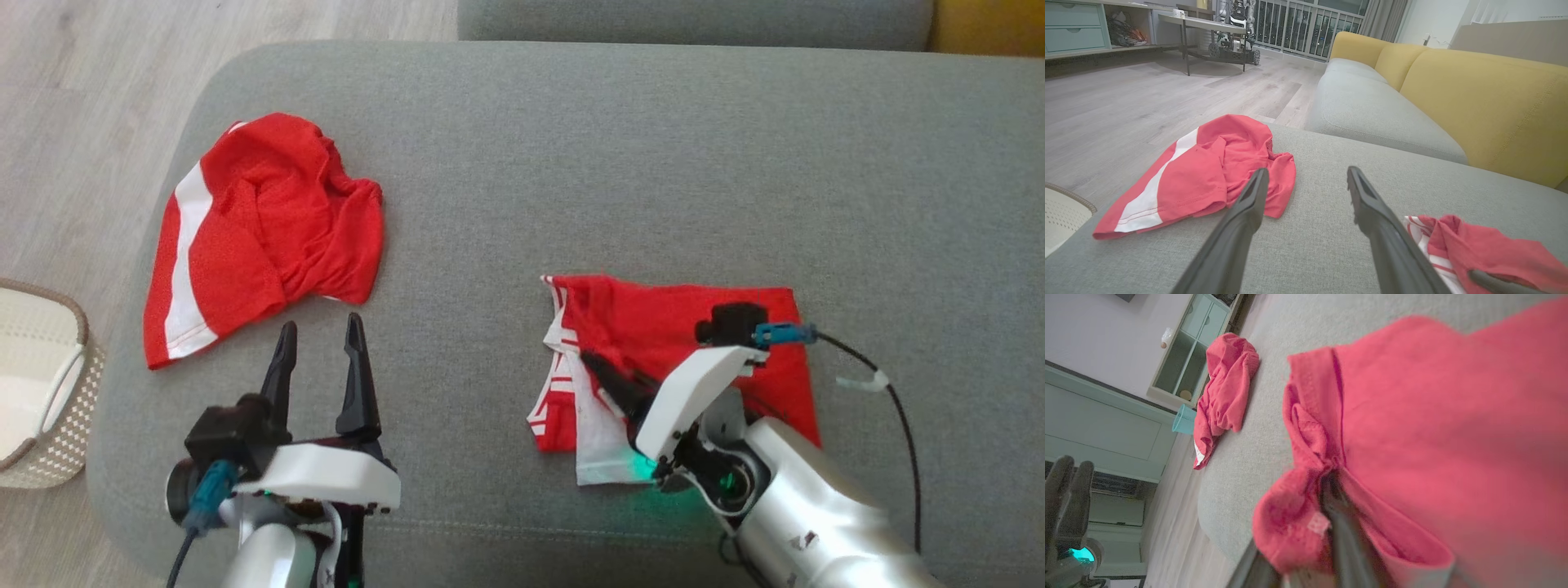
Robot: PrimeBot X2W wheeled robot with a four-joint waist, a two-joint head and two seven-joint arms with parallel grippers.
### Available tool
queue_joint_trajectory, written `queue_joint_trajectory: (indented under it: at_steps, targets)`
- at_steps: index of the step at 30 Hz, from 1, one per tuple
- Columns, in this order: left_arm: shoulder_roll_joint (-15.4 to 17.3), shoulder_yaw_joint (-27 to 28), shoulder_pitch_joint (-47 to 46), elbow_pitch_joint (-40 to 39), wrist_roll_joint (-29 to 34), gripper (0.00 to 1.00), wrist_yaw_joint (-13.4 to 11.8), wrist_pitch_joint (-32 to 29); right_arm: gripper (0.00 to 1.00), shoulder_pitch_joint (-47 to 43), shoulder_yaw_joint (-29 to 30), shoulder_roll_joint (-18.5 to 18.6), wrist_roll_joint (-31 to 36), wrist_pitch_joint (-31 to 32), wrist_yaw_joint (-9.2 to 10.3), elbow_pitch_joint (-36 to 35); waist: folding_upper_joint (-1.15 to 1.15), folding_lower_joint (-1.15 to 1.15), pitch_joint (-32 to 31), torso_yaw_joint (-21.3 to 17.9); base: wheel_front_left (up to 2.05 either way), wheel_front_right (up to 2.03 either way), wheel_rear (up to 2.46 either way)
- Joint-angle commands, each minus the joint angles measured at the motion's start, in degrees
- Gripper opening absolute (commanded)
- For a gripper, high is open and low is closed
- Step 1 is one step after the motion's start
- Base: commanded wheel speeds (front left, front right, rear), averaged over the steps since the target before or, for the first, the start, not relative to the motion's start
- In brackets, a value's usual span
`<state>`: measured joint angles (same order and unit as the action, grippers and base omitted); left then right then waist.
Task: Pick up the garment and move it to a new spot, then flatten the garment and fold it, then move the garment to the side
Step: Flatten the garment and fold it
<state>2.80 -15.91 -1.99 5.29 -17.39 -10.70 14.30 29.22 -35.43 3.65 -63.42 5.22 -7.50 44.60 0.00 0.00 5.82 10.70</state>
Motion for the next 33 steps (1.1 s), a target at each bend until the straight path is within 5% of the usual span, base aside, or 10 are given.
queue_joint_trajectory:
  at_steps: [1,8,16,24,33]
  targets:
    - [0.1,1.6,-2.8,-1.7,-0.2,1.0,-0.4,0.7,1.0,2.0,-1.4,-0.8,-0.7,-0.9,0.01,-1.3,0.0,0.0,0.0,0.0,0.0,0.0,0.0]
    - [0.1,2.6,-2.1,-1.1,0.4,1.0,-0.4,0.7,1.0,4.5,-7.0,-0.8,-5.0,-3.4,0.01,-2.2,0.0,0.0,-0.9,-2.0,0.0,0.0,0.0]
    - [0.1,3.4,-1.4,-1.2,1.0,1.0,-0.1,0.7,1.0,9.0,-5.5,-0.8,-5.9,-6.9,0.01,-1.2,0.0,0.0,-3.2,-5.5,0.0,0.0,0.0]
    - [0.1,4.2,-1.0,-2.0,1.5,1.0,0.0,0.7,1.0,12.9,-1.8,5.6,14.9,-14.9,0.01,4.1,0.0,0.0,-3.8,-8.8,0.0,0.0,0.0]
    - [0.1,4.0,-1.9,-2.7,1.6,1.0,-0.1,0.7,1.0,4.9,8.6,12.3,29.8,-19.6,0.01,-0.4,0.0,0.0,-2.6,-10.1,0.0,0.0,0.0]
